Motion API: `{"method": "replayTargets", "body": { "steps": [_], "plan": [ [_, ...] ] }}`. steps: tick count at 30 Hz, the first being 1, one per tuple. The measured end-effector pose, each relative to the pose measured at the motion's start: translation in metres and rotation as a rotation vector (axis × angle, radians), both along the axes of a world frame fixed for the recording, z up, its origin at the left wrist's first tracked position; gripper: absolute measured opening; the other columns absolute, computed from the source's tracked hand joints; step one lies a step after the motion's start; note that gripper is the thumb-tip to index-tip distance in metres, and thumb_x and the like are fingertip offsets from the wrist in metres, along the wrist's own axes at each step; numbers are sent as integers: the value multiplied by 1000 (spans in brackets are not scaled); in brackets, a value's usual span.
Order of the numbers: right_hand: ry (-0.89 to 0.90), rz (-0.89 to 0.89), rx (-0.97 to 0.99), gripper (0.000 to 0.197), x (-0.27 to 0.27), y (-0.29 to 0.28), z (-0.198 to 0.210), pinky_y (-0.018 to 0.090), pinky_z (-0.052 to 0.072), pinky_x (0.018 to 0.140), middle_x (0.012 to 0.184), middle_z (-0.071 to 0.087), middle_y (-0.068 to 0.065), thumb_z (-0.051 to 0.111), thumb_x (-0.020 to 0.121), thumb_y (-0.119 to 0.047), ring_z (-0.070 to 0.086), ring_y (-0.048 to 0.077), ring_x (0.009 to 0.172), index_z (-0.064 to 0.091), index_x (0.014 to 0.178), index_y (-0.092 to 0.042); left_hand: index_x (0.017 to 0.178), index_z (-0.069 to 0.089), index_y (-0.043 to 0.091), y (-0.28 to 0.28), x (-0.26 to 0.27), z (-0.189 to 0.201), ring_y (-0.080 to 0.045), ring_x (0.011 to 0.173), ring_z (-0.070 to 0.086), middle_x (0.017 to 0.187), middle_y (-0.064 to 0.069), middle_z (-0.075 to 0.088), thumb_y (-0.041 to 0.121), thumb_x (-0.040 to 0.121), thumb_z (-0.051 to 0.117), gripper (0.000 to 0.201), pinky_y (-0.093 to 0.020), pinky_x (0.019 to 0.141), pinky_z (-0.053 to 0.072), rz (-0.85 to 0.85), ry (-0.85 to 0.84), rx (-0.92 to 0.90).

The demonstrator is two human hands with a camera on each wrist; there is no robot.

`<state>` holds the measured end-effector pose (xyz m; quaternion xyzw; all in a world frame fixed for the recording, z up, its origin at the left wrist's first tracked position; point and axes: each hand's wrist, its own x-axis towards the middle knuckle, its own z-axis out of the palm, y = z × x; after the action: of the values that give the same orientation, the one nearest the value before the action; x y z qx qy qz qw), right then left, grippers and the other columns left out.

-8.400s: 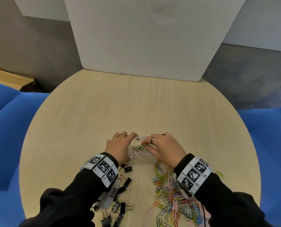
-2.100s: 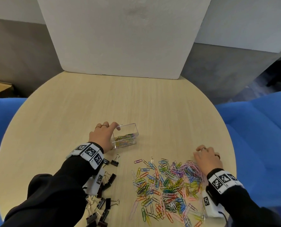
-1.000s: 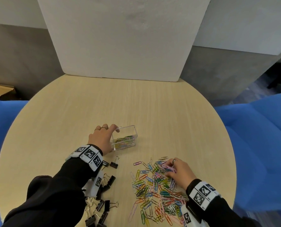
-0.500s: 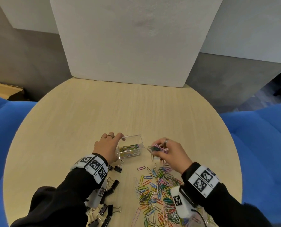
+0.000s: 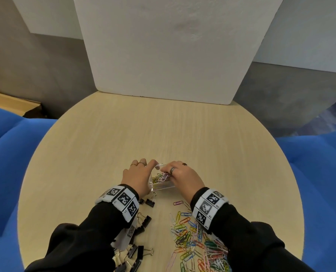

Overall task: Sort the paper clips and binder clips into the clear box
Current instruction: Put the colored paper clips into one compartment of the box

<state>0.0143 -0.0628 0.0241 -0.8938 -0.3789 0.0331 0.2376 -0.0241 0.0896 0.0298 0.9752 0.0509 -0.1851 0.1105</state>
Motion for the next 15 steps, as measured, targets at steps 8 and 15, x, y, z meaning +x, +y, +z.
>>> {"method": "replayTargets", "body": {
  "steps": [8,15],
  "plan": [
    [89,5,28,33,14,-12,15,28,45,87,110,67,2,64,85,-18,60,19,96,62,118,-20,127,32,33,1,0,-2,-22,113,39,120,0,42,13,76,66,65,-36,81,41,13,-32,-21],
    [-79,87,-198,45,14,-14,13,35,39,86,93,71,-5,44,81,-50,63,18,81,71,95,-17,127,33,33,1,-1,-3,-22,113,39,119,0,43,13,77,64,62,-36,80,41,13,-48,-30]
  ]
}}
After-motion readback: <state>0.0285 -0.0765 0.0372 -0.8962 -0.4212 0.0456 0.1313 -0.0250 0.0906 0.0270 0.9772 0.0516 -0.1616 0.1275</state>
